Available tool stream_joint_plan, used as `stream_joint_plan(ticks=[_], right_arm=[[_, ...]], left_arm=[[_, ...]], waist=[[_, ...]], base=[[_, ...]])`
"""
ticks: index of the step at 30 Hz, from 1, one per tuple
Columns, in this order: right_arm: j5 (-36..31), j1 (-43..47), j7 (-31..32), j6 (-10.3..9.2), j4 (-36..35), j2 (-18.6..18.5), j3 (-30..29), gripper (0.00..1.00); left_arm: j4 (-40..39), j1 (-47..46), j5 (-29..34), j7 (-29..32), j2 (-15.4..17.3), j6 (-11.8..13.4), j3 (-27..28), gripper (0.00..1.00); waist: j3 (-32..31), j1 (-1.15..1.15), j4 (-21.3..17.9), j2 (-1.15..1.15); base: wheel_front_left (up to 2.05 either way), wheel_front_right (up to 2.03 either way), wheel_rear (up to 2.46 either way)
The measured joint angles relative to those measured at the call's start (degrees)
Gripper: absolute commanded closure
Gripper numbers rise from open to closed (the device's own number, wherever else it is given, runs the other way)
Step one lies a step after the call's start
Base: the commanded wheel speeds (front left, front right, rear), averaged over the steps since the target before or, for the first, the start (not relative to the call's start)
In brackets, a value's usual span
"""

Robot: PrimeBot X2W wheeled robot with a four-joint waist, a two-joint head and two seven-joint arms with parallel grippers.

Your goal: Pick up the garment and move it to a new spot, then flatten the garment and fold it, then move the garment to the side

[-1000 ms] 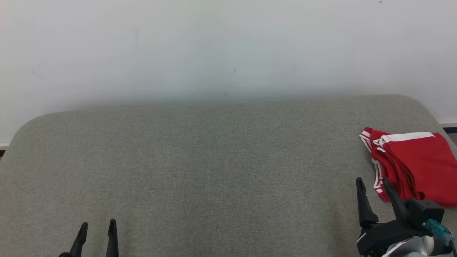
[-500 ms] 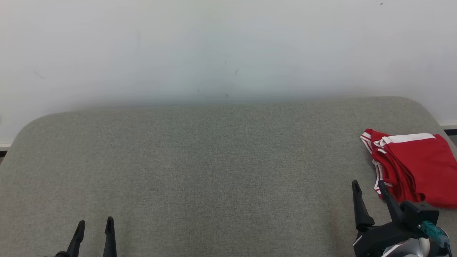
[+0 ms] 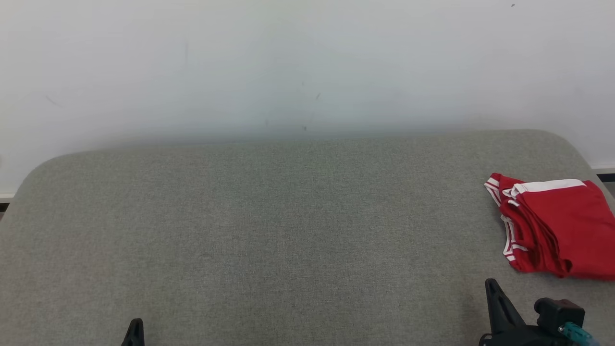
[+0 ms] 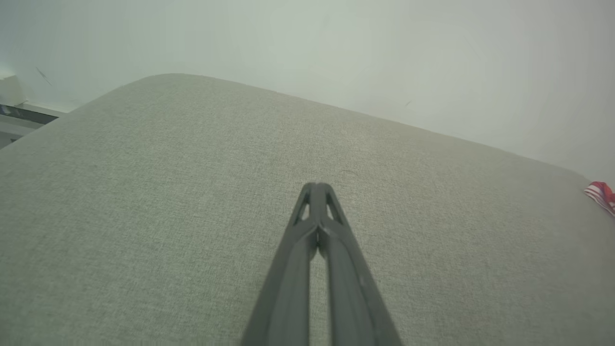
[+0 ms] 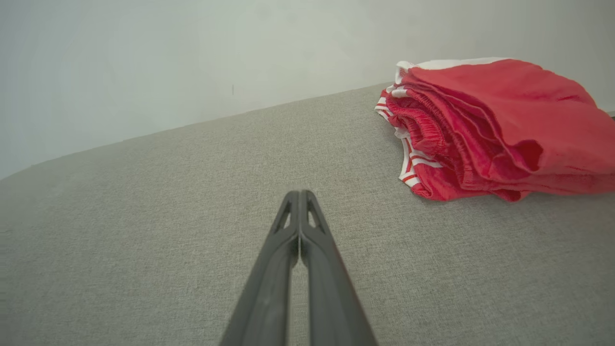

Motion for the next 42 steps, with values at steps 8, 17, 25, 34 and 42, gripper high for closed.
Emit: stream_joint_plan(ticks=[8, 17, 25, 34, 42], right_arm=[[8.4, 0.0, 1.5, 0.00, -1.4, 0.4, -0.7, 1.00], [16.7, -0.1, 3.3, 0.00, -2.8, 0.8, -1.3, 1.00], [23.6, -0.1, 4.6, 0.00, -3.8, 1.1, -1.9, 1.00], [30.5, -0.3, 6.1, 0.00, -5.0, 1.5, -2.5, 1.00], [36.2, -0.4, 7.3, 0.00, -5.8, 1.8, -3.0, 1.00]], left_arm=[[-0.1, -0.4, -8.6, 2.2, 0.0, 0.0, 0.0, 1.00], [-0.3, -1.7, -17.2, 4.4, -0.1, 0.0, 0.0, 1.00], [-0.4, -2.7, -24.2, 6.2, -0.2, 0.0, 0.0, 1.00], [-0.5, -3.6, -31.2, 8.0, -0.2, 0.0, 0.0, 1.00], [-0.6, -4.4, -37.1, 9.6, -0.3, 0.0, 0.1, 1.00]], waist=[[0.2, 0.00, 0.0, 0.00], [0.5, 0.00, -0.1, 0.00], [0.8, 0.00, -0.1, 0.00], [1.0, 0.00, -0.1, 0.00], [1.3, 0.00, -0.2, 0.00]], base=[[0.00, 0.00, 0.00], [0.00, 0.00, 0.00], [0.00, 0.00, 0.00], [0.00, 0.00, 0.00], [0.00, 0.00, 0.00]])
